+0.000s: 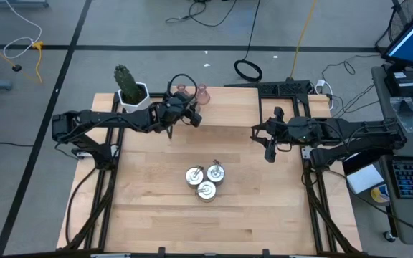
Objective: Pick & Place candle stick holders
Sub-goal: Put the green glass candle holder on the shelf, then put the left brown scented candle on the shelf
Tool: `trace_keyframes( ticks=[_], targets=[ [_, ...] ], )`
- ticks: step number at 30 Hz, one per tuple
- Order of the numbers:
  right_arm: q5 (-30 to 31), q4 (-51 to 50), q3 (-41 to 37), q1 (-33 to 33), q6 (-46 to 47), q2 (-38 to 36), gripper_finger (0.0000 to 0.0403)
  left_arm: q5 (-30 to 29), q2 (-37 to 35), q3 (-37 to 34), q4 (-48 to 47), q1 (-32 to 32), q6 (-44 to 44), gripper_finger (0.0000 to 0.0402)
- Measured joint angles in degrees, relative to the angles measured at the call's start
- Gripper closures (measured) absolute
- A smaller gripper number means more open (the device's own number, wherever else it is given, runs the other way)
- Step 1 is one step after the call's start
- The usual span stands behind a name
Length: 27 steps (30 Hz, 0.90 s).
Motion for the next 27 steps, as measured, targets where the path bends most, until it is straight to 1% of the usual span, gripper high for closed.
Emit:
trace_keyframes(
  ticks=[15,20,27],
  targets=[
    [-0.04,0.0,0.0,0.0,0.19,0.0,0.0248,-1.86,0.0,0.0,-0.36,-0.95,-0.46,0.0254],
    [-0.07,-0.02,0.0,0.0,0.19,0.0,0.0248,-2.0,0.02,0.0,-0.82,-1.11,-2.2,0.0228],
    [-0.07,-0.02,0.0,0.0,0.01,0.0,0.0248,-1.98,0.02,0.0,-0.9,-1.51,-1.94,0.0181]
  ],
)
